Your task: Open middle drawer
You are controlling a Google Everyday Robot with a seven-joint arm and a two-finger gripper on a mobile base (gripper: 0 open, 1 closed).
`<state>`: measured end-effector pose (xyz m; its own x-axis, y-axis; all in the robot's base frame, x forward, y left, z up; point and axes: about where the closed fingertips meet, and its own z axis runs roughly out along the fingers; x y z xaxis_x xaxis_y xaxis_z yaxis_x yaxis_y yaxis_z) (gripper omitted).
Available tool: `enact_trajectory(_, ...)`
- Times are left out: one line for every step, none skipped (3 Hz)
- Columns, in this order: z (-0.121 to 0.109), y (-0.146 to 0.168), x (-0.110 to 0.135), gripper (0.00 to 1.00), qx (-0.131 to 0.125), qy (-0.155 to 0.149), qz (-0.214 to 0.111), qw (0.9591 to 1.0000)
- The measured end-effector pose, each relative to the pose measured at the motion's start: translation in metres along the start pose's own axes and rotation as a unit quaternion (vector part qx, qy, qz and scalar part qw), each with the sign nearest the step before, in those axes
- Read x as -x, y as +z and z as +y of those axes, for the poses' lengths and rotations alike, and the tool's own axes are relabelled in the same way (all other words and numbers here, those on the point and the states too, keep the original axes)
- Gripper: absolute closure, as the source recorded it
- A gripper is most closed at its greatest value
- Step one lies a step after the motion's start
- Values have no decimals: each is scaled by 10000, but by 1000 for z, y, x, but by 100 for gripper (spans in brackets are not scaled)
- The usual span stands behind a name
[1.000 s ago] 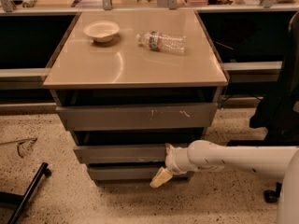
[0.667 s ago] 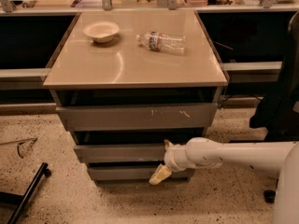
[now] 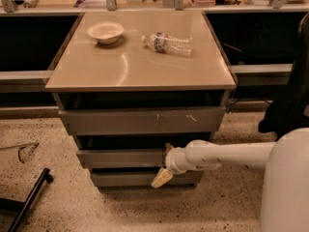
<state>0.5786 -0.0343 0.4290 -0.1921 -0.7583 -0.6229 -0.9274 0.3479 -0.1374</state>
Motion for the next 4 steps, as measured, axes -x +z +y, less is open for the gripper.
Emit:
enact_trajectory(-11, 41, -5, 0, 44, -117, -63, 9999)
enact_trajectory(-11, 41, -5, 0, 45, -117, -63, 9999)
enact_trajectory(-11, 38, -3, 0, 46, -116, -63, 9999)
enact_trajectory(0, 33, -1, 0, 186, 7, -72, 9998)
